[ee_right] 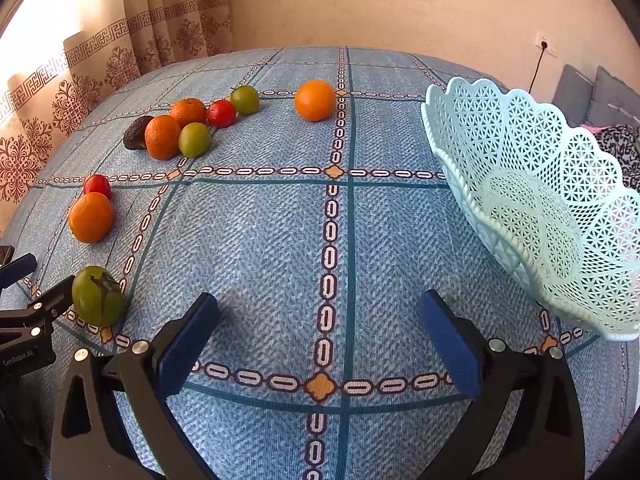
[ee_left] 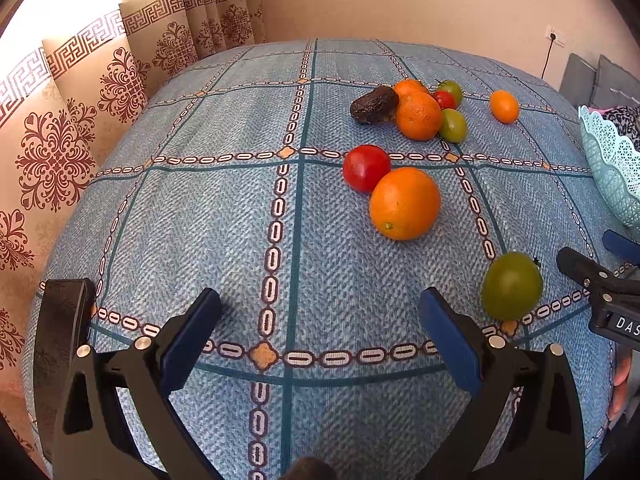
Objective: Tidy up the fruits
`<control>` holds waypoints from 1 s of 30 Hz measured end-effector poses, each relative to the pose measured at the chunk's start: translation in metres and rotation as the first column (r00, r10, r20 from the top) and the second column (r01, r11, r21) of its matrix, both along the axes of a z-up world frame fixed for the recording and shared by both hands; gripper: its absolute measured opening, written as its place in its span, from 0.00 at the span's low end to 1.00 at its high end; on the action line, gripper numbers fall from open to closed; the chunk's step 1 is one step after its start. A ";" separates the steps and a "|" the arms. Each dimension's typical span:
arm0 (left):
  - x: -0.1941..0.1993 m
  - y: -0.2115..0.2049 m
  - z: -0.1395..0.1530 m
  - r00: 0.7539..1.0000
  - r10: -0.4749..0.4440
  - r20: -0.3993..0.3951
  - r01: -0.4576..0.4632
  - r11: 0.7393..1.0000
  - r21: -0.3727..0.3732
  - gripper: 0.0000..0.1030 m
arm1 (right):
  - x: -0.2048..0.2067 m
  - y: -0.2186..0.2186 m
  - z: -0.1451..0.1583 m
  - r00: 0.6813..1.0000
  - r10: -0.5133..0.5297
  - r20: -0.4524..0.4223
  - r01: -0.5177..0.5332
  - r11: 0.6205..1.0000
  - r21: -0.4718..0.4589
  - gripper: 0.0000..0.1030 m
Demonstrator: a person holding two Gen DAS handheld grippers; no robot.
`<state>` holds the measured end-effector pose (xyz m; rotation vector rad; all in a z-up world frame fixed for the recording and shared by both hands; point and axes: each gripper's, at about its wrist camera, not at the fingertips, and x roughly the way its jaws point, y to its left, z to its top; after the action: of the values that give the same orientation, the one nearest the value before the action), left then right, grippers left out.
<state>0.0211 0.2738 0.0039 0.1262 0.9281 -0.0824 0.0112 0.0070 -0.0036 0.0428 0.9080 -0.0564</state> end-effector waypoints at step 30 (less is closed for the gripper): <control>0.001 0.000 0.000 1.000 0.000 0.000 0.000 1.000 -0.004 0.98 | -0.001 0.009 -0.001 0.999 0.043 0.001 -0.043 0.999 -0.015 0.95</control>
<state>0.0223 0.2742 0.0038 0.1222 0.9278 -0.0842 0.0099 0.0160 -0.0045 0.0091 0.9065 -0.0235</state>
